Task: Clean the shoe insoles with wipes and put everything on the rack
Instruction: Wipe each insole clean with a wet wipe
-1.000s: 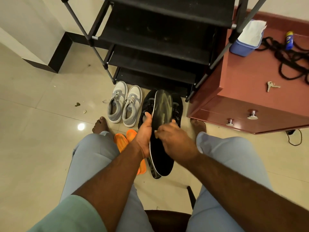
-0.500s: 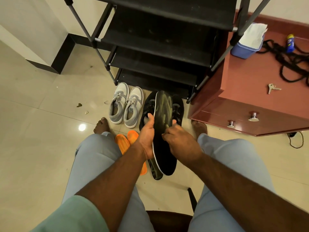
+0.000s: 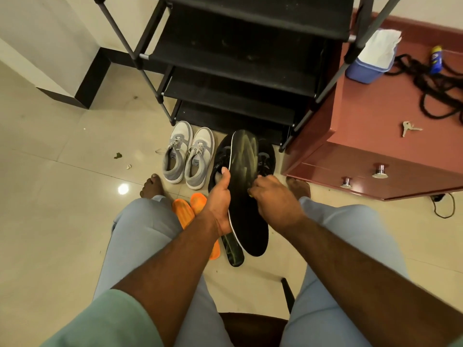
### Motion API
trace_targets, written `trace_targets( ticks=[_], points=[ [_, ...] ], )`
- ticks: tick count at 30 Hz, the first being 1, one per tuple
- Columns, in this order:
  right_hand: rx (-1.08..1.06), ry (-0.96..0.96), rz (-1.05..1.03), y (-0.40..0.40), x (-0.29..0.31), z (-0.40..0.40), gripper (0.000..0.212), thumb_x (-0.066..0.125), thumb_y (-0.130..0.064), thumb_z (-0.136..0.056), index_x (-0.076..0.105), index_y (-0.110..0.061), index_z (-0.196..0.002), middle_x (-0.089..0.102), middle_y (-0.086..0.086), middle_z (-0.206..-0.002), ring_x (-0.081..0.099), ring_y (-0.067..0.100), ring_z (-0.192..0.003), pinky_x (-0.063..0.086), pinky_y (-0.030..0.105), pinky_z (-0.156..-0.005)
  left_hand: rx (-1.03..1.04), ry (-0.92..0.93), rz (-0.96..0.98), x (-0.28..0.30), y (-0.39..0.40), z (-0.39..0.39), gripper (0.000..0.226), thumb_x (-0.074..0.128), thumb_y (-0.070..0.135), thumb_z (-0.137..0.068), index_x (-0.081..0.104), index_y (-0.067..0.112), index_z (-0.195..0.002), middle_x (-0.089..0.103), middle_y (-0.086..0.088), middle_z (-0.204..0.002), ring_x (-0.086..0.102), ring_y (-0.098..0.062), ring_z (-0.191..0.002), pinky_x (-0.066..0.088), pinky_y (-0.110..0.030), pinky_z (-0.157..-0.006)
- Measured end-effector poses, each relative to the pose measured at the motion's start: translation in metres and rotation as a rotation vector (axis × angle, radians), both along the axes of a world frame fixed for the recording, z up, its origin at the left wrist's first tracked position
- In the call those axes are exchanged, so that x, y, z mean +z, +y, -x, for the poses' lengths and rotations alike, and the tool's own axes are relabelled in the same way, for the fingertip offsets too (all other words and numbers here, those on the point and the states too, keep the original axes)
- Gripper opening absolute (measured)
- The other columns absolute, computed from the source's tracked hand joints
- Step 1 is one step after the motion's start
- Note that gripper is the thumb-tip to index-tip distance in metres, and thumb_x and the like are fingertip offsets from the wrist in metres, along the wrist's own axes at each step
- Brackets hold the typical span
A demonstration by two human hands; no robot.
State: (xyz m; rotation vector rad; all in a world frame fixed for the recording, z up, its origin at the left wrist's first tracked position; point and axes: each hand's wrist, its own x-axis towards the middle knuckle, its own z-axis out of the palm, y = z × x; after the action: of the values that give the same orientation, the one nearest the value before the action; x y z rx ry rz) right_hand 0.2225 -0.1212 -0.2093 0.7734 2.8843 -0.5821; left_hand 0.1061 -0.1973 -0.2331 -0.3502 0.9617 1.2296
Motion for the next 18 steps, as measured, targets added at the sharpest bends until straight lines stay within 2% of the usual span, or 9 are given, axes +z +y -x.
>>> trace_targets(
  ticks=[2, 5, 7, 10, 12, 15, 18],
  points=[
    [-0.043, -0.009, -0.039, 0.014, -0.001, 0.006, 0.025, 0.054, -0.002, -0.086, 0.066, -0.007, -0.107, 0.058, 0.009, -0.109, 0.049, 0.027, -0.105, 0.047, 0.036, -0.084, -0.027, -0.005, -0.014, 0.001, -0.001, -0.003, 0.073, 0.033, 0.07, -0.094, 0.063, 0.014, -0.13, 0.067, -0.019, -0.123, 0.067, -0.035, -0.109, 0.054, -0.048, -0.087],
    [-0.062, -0.007, -0.034, 0.019, -0.001, 0.01, 0.027, 0.051, -0.004, -0.09, 0.064, -0.009, -0.113, 0.057, 0.009, -0.113, 0.047, 0.026, -0.107, 0.043, 0.034, -0.087, -0.04, -0.03, -0.023, 0.006, -0.001, 0.0, 0.072, 0.033, 0.07, -0.094, 0.064, 0.014, -0.126, 0.067, -0.021, -0.122, 0.066, -0.04, -0.107, 0.052, -0.054, -0.089],
    [-0.006, 0.018, -0.044, 0.01, 0.001, 0.004, 0.024, 0.058, -0.001, -0.085, 0.067, -0.007, -0.107, 0.059, 0.01, -0.106, 0.051, 0.027, -0.102, 0.045, 0.034, -0.081, -0.014, -0.01, -0.014, 0.006, 0.0, 0.004, 0.072, 0.034, 0.069, -0.095, 0.068, 0.012, -0.123, 0.067, -0.02, -0.122, 0.067, -0.036, -0.107, 0.055, -0.048, -0.085],
    [0.083, 0.075, 0.003, -0.005, 0.002, -0.008, 0.021, 0.071, 0.002, -0.07, 0.072, -0.006, -0.089, 0.063, 0.01, -0.087, 0.059, 0.03, -0.084, 0.053, 0.037, -0.069, -0.009, -0.003, -0.001, 0.005, 0.001, 0.005, 0.078, 0.032, 0.069, -0.095, 0.073, 0.006, -0.115, 0.064, -0.017, -0.129, 0.061, -0.031, -0.119, 0.052, -0.042, -0.09],
    [0.064, 0.071, 0.026, -0.002, 0.001, -0.007, 0.02, 0.07, 0.002, -0.072, 0.072, -0.006, -0.09, 0.063, 0.01, -0.087, 0.059, 0.03, -0.084, 0.052, 0.038, -0.067, -0.011, -0.014, -0.007, 0.006, 0.001, 0.003, 0.075, 0.034, 0.068, -0.095, 0.07, 0.007, -0.12, 0.064, -0.018, -0.129, 0.06, -0.032, -0.12, 0.051, -0.043, -0.091],
    [-0.059, 0.09, -0.057, 0.018, -0.004, 0.003, 0.022, 0.06, 0.0, -0.082, 0.07, -0.009, -0.101, 0.062, 0.008, -0.097, 0.054, 0.027, -0.094, 0.046, 0.033, -0.076, -0.055, -0.034, -0.022, 0.009, 0.0, 0.0, 0.068, 0.037, 0.067, -0.095, 0.069, 0.012, -0.12, 0.067, -0.021, -0.121, 0.066, -0.038, -0.107, 0.051, -0.054, -0.091],
    [-0.122, 0.071, -0.053, 0.026, -0.007, 0.009, 0.026, 0.054, -0.003, -0.087, 0.067, -0.01, -0.109, 0.06, 0.009, -0.105, 0.051, 0.026, -0.1, 0.042, 0.032, -0.082, -0.077, -0.031, -0.001, 0.011, 0.0, 0.001, 0.067, 0.038, 0.067, -0.095, 0.07, 0.012, -0.118, 0.069, -0.021, -0.116, 0.065, -0.038, -0.105, 0.047, -0.059, -0.095]
  ],
)
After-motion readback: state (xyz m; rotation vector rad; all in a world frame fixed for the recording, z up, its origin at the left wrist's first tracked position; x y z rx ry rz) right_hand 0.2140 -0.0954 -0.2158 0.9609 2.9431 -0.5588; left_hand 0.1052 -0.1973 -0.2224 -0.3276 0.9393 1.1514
